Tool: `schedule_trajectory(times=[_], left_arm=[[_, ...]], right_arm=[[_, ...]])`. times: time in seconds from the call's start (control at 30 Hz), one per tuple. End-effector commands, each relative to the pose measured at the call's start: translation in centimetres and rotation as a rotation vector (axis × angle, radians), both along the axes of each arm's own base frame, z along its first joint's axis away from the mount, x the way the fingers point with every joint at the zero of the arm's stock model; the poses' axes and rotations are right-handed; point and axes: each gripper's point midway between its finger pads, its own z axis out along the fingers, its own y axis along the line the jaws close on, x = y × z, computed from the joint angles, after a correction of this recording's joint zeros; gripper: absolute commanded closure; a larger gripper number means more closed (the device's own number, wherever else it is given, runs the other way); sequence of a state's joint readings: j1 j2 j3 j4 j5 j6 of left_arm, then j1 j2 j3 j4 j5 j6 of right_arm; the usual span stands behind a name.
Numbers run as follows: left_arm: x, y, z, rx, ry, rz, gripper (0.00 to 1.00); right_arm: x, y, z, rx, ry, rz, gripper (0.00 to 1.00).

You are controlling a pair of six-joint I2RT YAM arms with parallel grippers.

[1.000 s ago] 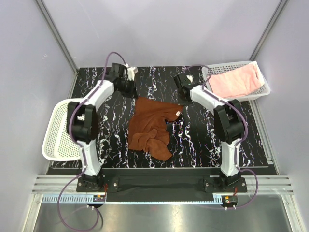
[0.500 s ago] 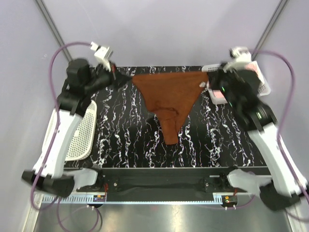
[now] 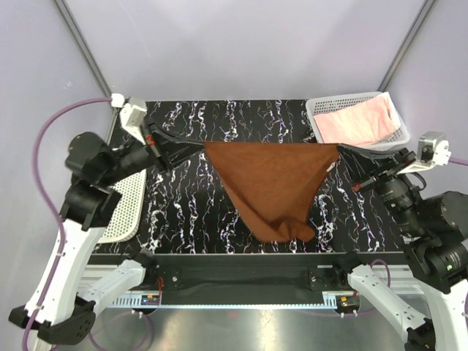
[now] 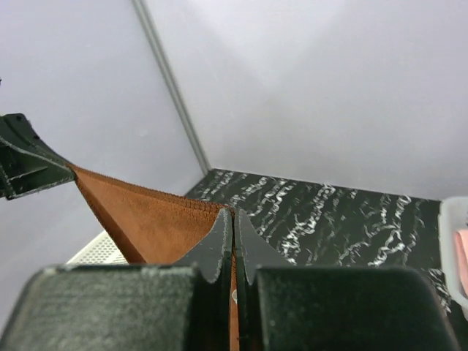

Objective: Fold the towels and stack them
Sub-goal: Flatten out the crumpled towel

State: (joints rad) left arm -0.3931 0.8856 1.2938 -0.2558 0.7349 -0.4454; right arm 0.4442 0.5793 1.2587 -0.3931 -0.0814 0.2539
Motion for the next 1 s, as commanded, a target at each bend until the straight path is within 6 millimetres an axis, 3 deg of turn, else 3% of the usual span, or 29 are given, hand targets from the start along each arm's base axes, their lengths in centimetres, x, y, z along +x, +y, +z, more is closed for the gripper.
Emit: schedule_trajectory(times=[0.0,0.2,0.37,0.47,0.53,0.6,0.67,0.7,0.77,0.8,0.87,0.9,0.93,0.97], left_arm=[[-3.0,1.1,4.7,-0.060,-0.112,-0.010,1.00],[-4.0,2.0,7.3,-0.059,-0.143,0.027,1.00],[-1.3,2.0,6.0,0.023,-0.117,0.096,1.00],[1.8,2.0,4.1,0.091,-0.076,0.172,1.00],[4.3,2.2,2.9,0.141,-0.062,0.241,1.00],[7.7,1.9,1.0,0.201,-0.025,0.296,1.00],[11.3,1.7,-0.8,0.271,-0.016,0.343,1.00],[13.1,2.4,-1.2,0.291,-0.015,0.393,1.00],[16.5,2.8,-1.6,0.300,-0.026,0.445,1.00],[19.3,3.4,-3.3,0.319,0.012,0.476,1.00],[22.5,4.0,-4.0,0.322,0.020,0.507,1.00],[24.1,5.0,-3.7,0.324,0.010,0.546,1.00],[26.6,5.1,-5.8,0.355,0.035,0.555,1.00],[27.9,5.5,-6.4,0.368,0.039,0.566,1.00]], right_arm=[[-2.3,0.2,4.0,0.059,-0.093,0.071,1.00],[-3.6,-0.2,7.1,0.131,-0.168,0.088,1.00],[-2.7,0.0,8.0,0.156,-0.191,0.077,1.00],[0.7,-0.4,6.8,0.110,-0.142,-0.032,1.00],[4.3,-0.4,5.3,0.058,-0.098,-0.122,1.00],[8.2,0.0,2.7,-0.006,-0.044,-0.196,1.00],[11.3,0.2,1.6,-0.023,-0.036,-0.260,1.00],[14.6,1.2,-0.5,-0.063,0.019,-0.284,1.00],[17.6,2.4,-0.8,-0.109,0.013,-0.290,1.00],[20.7,4.2,-2.9,-0.146,0.048,-0.262,1.00],[23.3,5.4,-2.6,-0.138,0.019,-0.240,1.00],[25.9,6.5,-4.9,-0.158,0.060,-0.230,1.00],[27.2,6.3,-4.0,-0.128,0.037,-0.231,1.00],[28.6,6.4,-4.6,-0.125,0.048,-0.224,1.00]])
